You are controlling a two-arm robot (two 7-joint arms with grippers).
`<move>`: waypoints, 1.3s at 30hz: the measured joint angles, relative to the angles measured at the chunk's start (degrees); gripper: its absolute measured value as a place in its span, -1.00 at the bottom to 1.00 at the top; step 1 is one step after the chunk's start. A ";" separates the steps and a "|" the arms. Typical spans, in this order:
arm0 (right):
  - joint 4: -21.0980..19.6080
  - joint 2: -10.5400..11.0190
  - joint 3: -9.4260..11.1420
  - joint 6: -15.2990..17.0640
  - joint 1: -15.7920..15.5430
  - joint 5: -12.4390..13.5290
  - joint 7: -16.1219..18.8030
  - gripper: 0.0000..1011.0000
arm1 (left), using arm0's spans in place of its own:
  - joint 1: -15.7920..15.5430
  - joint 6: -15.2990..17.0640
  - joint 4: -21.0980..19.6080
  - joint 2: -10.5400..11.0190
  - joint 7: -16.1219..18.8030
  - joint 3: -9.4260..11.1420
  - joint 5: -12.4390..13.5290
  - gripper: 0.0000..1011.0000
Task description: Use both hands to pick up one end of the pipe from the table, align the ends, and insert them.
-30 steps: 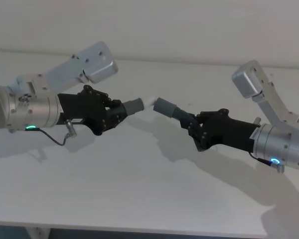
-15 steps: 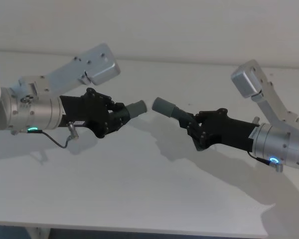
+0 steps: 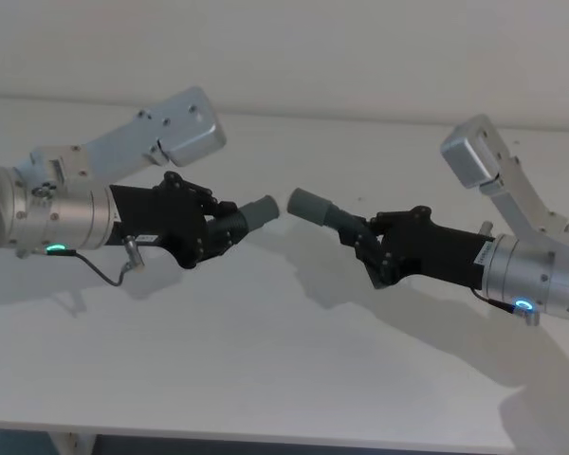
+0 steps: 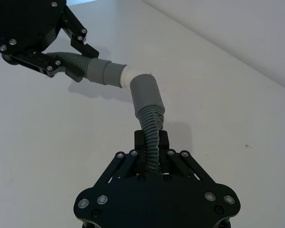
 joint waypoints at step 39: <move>1.68 4.03 -1.50 -6.82 1.95 2.79 6.90 -0.69 | -2.05 -2.25 -0.01 2.98 -2.01 1.97 -1.09 -0.40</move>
